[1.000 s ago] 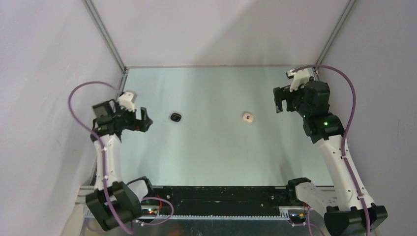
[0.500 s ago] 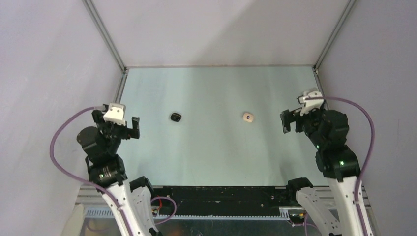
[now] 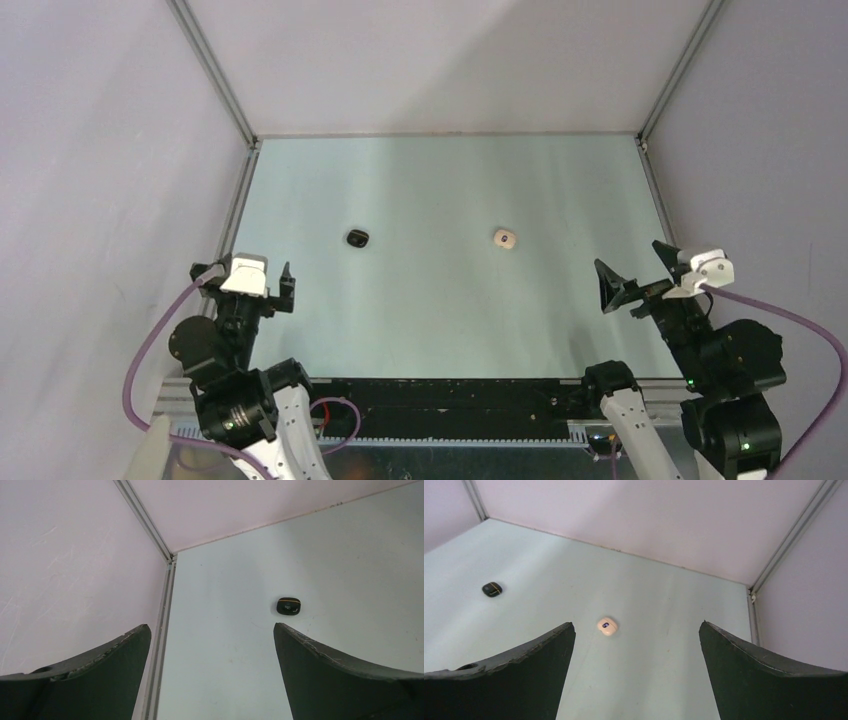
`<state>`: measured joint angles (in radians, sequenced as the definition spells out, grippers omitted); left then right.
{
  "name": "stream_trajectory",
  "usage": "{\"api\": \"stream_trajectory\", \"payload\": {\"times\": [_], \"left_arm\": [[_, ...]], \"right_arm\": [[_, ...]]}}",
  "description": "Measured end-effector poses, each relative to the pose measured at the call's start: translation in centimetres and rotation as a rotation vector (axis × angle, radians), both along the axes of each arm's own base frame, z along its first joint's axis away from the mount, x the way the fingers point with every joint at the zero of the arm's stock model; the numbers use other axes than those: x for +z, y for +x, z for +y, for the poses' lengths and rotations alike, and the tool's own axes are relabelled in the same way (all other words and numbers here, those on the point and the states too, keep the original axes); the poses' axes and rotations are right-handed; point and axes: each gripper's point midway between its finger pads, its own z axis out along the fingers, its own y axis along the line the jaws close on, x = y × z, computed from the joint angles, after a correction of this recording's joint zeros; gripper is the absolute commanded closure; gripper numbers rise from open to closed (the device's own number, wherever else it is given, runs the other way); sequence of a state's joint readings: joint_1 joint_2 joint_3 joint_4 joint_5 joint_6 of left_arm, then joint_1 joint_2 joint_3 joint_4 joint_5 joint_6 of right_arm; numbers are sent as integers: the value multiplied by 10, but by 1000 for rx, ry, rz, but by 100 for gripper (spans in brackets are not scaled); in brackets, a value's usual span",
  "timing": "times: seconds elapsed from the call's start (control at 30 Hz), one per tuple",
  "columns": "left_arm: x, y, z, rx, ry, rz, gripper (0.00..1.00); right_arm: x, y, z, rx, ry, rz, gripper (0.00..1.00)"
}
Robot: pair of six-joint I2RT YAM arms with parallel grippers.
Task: Insert the wireless bluetooth earbuds into the charging case
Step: Reset both arms
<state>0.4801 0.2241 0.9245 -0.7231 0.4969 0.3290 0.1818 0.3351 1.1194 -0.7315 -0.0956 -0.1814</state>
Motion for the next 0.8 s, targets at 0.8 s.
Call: {"api": "stream_trajectory", "payload": {"times": [0.8], "left_arm": [[-73, 14, -4, -65, -85, 172, 1]], "right_arm": [[-88, 28, 3, -20, -11, 182, 1]]}}
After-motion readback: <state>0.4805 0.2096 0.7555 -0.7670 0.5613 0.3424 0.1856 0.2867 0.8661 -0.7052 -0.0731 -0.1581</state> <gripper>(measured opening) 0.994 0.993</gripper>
